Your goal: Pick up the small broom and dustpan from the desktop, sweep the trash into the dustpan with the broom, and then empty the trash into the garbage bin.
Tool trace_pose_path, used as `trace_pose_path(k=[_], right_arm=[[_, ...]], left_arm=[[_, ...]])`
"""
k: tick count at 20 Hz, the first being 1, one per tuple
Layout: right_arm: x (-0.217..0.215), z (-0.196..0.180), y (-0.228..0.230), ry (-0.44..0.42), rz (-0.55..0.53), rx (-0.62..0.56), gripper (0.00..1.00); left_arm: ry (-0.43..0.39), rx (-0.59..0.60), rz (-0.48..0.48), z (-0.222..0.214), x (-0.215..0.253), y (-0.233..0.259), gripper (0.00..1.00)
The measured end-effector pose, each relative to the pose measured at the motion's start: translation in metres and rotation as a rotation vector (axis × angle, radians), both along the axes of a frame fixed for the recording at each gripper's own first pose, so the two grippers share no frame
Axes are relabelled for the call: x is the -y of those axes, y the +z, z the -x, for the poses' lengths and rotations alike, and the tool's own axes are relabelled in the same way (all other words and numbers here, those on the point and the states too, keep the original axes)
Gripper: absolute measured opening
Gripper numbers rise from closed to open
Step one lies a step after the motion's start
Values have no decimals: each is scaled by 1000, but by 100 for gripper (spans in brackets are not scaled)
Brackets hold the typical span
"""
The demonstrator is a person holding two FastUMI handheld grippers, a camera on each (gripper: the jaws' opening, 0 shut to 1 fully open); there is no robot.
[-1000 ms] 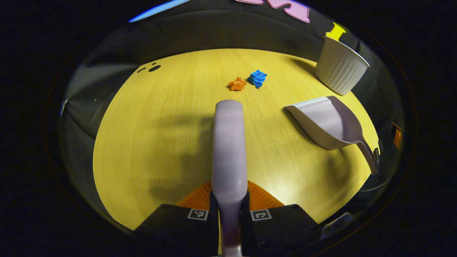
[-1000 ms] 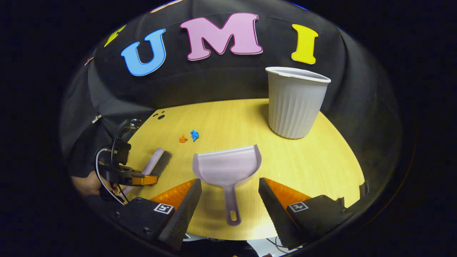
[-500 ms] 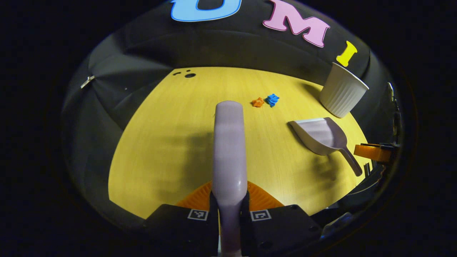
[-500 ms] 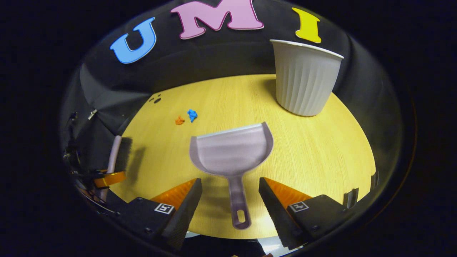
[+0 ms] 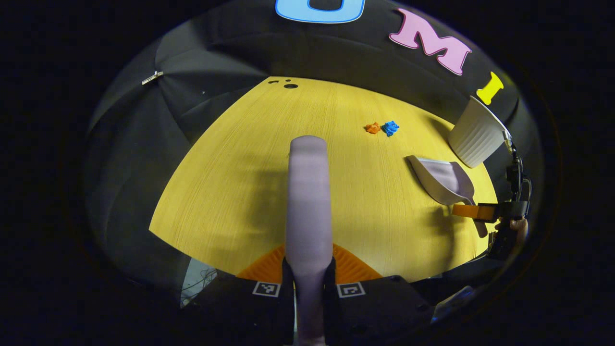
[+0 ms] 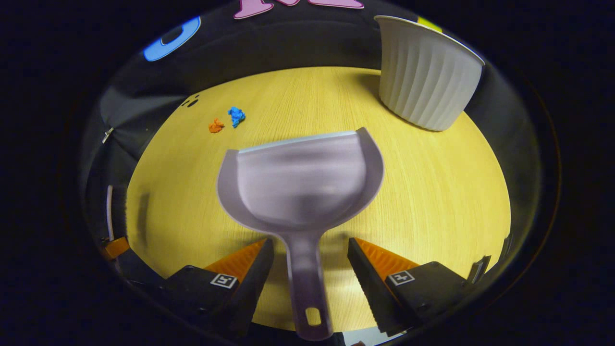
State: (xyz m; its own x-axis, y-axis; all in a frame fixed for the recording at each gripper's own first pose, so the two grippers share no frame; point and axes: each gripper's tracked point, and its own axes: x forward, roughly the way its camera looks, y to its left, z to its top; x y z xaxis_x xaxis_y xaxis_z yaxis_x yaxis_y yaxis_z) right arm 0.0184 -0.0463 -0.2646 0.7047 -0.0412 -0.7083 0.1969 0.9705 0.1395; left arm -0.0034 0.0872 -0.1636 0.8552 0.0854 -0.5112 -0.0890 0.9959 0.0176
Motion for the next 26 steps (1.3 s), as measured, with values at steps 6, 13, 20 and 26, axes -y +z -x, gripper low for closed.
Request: trace_pose_path(k=[6,13,20,26], right_arm=[[1,-9,-10,10,14,-51,52],[1,-9,-9,79,-1,-50,40],[8,-5,-7,187,11,-49,36],[31,-2,13,276,96,-14,40]], left_arm=[[19,-7,6,-6,7,3,28],[-46,-24,-38,-58,32,16,29],[-144,-70,-125,-141,54,40,28],[-209,-112,-271,-220,57,62,28]])
